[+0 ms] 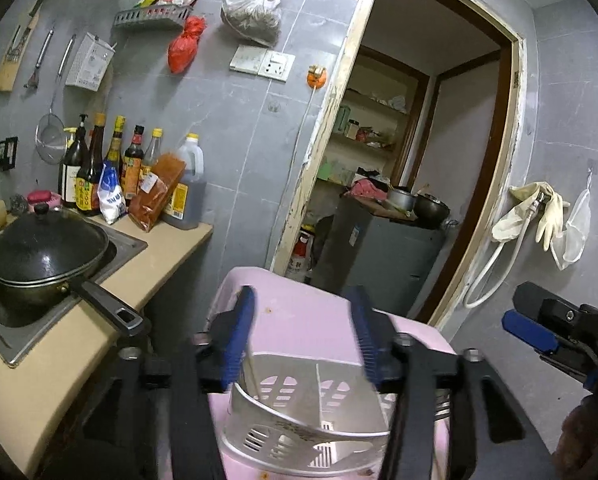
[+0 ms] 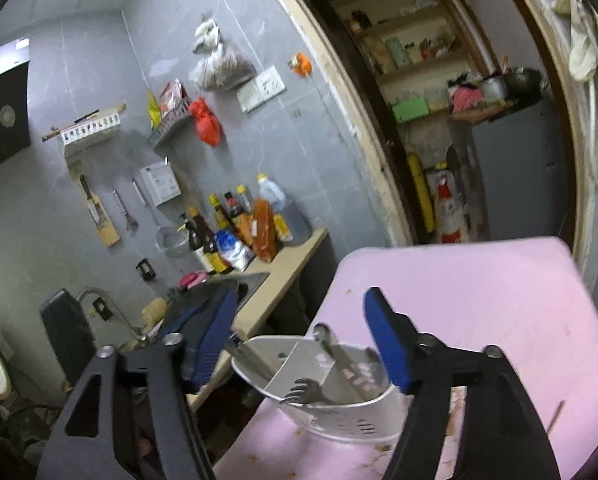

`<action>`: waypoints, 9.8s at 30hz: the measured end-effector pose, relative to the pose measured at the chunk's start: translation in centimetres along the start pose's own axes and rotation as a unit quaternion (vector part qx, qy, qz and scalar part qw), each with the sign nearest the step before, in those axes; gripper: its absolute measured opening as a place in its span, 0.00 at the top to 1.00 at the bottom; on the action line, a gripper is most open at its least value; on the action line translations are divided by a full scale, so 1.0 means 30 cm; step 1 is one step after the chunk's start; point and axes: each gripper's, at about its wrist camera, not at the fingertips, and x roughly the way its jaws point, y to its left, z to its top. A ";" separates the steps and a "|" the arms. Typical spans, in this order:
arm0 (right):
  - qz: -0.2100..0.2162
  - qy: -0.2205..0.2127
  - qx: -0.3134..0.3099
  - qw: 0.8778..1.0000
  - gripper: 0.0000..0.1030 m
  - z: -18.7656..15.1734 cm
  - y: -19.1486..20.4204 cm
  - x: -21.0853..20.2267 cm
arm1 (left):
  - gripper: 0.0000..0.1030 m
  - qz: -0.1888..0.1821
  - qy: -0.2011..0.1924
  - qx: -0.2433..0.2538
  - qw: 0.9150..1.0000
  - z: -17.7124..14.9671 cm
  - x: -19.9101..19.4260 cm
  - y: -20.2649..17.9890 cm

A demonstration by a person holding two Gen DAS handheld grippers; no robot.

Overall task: Organize utensils
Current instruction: 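Withdraw both tools from the caddy back toward the table, then grasp another wooden chopstick with the left tool while the right approaches the gold spoon, then close the right tool on the gold spoon handle, then lift the chopstick and gold spoon toward the caddy, then lower the chopstick and spoon into the caddy and open both tools, then withdraw both open tools from the caddy back toward the table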

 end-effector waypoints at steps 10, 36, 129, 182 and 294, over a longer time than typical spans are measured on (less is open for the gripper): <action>-0.083 -0.042 -0.024 0.995 0.00 0.013 -0.081 -0.168 | 0.14 0.000 -0.021 0.026 0.999 0.032 -0.119 -0.143; -0.244 0.118 -0.037 0.962 0.04 -0.221 -0.531 -0.281 | 0.09 -0.013 0.153 0.092 0.984 -0.408 0.008 -0.452; -0.240 0.256 -0.004 0.936 0.97 -0.387 -0.554 -0.070 | 0.98 -0.068 0.389 0.088 0.914 -0.526 0.211 -0.390; -0.260 0.256 -0.038 0.930 0.89 -0.410 -0.537 0.023 | 0.98 -0.050 0.310 0.031 0.949 -0.477 0.078 -0.354; -0.195 -0.043 -0.089 0.976 0.00 -0.054 -0.224 -0.299 | 0.07 0.001 0.026 0.053 0.998 -0.073 -0.127 -0.290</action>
